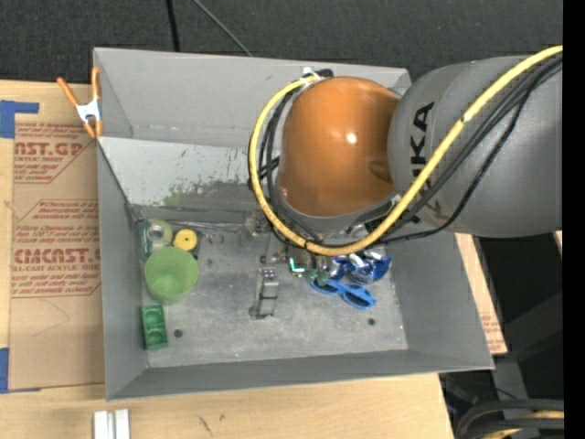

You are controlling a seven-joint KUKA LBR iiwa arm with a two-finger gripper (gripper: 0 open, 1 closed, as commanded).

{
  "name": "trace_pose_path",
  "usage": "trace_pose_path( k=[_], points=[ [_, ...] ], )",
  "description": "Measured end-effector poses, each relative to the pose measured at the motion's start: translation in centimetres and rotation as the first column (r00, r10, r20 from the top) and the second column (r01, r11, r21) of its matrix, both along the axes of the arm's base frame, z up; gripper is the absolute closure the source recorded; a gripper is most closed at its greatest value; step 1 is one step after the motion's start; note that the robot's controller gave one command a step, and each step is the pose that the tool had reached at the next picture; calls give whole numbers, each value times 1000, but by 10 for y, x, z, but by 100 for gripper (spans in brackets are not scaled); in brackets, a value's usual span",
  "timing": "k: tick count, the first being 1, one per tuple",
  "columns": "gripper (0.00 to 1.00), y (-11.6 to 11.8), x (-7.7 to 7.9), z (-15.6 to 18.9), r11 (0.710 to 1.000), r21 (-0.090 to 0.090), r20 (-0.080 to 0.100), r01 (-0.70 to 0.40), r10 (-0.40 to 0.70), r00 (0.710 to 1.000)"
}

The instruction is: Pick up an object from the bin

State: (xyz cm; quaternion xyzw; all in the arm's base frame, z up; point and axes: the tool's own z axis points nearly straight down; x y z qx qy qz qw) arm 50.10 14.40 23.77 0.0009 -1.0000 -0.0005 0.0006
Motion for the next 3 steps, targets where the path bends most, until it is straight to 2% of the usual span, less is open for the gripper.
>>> trace_pose_path(
  k=[1, 2, 3],
  points=[
    [0, 46, 34, -157, 990, 0, 4, -140, 140, 990],
    [0, 89, 80, -168, 988, 0, 4, -157, 157, 988],
    [100, 87, 80, -167, 988, 0, 5, -154, 154, 988]
  ],
)
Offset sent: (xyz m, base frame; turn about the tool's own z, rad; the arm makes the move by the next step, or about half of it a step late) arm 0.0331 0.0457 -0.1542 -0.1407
